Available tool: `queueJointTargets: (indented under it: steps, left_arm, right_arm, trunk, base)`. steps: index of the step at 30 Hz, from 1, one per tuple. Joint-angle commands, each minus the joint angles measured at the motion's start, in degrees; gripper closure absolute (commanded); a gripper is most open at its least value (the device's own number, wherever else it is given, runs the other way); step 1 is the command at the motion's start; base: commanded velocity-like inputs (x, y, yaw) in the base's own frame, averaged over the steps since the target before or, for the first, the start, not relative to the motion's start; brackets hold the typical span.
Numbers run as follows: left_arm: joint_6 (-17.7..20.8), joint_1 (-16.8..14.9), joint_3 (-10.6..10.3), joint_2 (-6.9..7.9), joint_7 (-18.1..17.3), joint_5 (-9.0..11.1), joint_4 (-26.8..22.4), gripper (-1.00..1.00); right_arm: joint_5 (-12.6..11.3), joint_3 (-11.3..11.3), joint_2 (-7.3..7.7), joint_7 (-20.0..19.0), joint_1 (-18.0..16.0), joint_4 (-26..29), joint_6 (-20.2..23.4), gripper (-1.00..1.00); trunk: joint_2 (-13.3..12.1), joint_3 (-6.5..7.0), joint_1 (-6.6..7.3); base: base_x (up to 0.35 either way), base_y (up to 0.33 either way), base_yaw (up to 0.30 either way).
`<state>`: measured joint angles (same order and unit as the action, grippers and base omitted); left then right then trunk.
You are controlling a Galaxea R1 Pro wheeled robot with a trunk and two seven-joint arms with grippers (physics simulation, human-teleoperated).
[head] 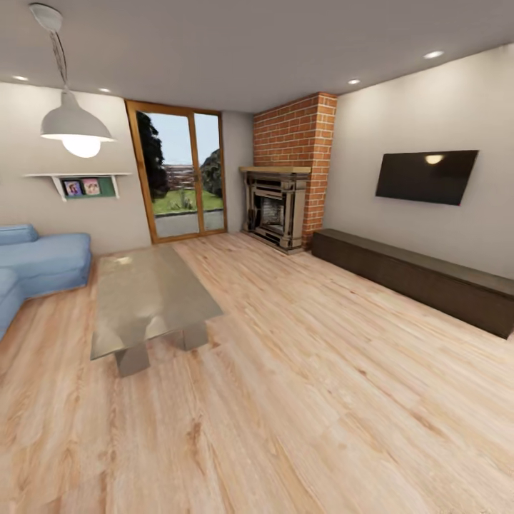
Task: In the kitchen, take the popcorn bag from the countertop, put it into the microwave, and heat it until the popcorn is cooked so the cooked popcorn ends up inside the bag.
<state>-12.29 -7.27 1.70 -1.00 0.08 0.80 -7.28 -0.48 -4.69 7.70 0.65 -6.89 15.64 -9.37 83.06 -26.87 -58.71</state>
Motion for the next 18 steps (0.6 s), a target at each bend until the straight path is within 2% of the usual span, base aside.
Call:
queueJointTargets:
  steps: [1,18]
  left_arm:
    - [-0.19,-0.03,0.15,0.00,0.01,0.08,0.03,-1.00]
    - [-0.19,-0.17,0.15,0.00,0.01,0.08,0.04,-1.00]
  right_arm:
    - [-0.05,-0.16,-0.03,-0.03,-0.06,-0.08,-0.21,-1.00]
    - [-0.05,-0.14,-0.14,-0.03,-0.06,-0.08,-0.21,-1.00]
  trunk:
    - [0.02,-0.06,-0.02]
    - [0.02,-0.06,-0.02]
  base:
    - [0.251,-0.268,-0.299]
    - [0.240,-0.274,-0.299]
